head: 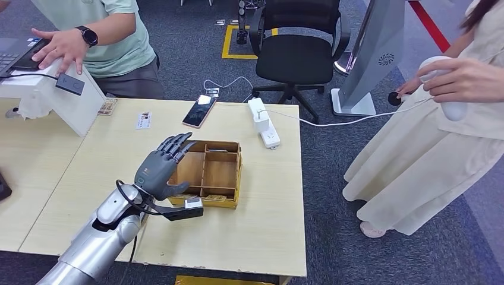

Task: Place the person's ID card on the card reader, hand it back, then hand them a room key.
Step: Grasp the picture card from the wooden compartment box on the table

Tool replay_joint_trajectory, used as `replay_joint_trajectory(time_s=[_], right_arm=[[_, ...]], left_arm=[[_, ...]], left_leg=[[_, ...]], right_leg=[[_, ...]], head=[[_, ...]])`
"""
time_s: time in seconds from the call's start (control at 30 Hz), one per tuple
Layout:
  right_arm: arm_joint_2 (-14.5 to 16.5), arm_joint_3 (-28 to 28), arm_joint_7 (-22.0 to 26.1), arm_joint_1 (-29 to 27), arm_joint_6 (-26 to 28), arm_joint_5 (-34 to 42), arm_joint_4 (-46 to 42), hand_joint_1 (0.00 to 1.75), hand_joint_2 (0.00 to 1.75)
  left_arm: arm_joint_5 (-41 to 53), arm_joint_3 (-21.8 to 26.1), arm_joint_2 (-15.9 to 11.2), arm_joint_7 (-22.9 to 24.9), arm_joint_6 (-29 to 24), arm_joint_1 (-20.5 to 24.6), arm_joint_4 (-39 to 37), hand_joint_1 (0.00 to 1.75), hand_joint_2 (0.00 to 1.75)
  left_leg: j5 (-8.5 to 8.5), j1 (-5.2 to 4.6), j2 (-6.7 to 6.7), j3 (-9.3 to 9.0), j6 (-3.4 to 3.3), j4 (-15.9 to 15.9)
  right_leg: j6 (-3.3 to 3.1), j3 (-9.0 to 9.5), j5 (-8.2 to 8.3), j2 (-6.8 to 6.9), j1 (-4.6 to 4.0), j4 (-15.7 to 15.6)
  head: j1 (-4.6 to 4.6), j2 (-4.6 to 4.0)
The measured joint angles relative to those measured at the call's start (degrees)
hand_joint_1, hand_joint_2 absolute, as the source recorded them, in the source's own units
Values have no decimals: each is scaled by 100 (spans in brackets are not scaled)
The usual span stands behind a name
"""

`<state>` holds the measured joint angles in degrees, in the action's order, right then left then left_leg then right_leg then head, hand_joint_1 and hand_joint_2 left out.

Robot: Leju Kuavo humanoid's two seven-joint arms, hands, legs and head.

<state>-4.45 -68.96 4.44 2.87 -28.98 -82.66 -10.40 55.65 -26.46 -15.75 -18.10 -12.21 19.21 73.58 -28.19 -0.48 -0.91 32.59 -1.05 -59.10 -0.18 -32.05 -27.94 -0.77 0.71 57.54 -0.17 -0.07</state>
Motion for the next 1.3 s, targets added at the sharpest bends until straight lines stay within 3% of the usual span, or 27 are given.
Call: replay_joint_trajectory(time_s=[0.47, 0.77, 0.9, 1.3], right_arm=[[27, -12, -14, -5, 20, 24, 0, 0, 0], [45, -82, -15, -32, 34, 81, -2, 0, 0], [49, -114, -15, -43, 62, 105, -5, 0, 0], [49, -143, -15, -72, 70, 109, -9, 0, 0]], left_arm=[[421, 513, 875, 74, -459, -247, 663, 0, 175], [608, 952, 1061, 122, -597, -464, 900, 0, 175], [606, 1091, 1063, 93, -610, -614, 918, 0, 0], [399, 1240, 820, -201, -356, -879, 936, 0, 0]], left_leg=[[0, 2, -1, 1, 0, 0], [0, 2, 0, 1, 0, 0], [0, 2, 0, 2, 0, 0], [0, 2, 0, 2, 0, 0]], right_leg=[[0, -2, 0, 2, -1, 0], [0, -2, 0, 2, -1, 0], [0, -2, 0, 1, -1, 0], [0, -2, 0, 2, -1, 0]], head=[[-1, 1], [-1, 1], [-1, 1], [-1, 1]])
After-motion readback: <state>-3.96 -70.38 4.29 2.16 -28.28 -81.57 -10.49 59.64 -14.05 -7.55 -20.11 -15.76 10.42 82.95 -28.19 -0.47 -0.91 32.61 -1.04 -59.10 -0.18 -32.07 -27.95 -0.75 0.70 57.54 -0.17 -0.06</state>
